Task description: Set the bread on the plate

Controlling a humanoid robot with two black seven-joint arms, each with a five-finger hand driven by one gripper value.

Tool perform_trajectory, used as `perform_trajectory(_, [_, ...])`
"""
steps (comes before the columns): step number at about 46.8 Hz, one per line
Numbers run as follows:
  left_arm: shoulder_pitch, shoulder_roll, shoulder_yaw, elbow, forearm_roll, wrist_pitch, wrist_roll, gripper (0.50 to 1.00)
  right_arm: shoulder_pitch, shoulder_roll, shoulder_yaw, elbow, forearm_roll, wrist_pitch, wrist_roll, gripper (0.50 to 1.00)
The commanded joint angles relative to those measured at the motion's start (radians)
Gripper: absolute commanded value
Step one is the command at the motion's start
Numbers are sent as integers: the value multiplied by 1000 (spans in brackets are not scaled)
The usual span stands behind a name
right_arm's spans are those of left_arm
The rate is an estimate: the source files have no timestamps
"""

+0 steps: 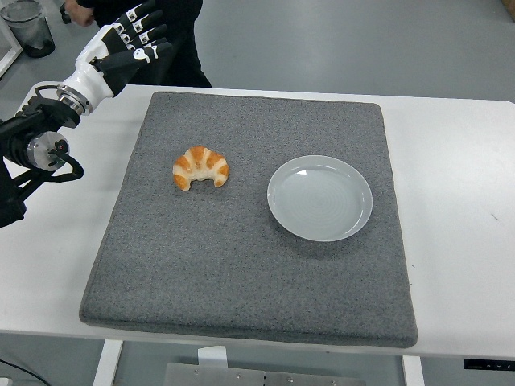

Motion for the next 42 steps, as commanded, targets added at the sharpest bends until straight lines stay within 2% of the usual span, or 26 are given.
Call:
perform_trajectory(1, [0, 0, 1, 1, 0, 0, 0, 988, 0, 0, 0, 1, 1, 0, 0, 938])
perform_trajectory(42, [-2, -2, 0, 1, 0, 0, 0, 988, 0, 0, 0, 1, 1, -2, 1, 938])
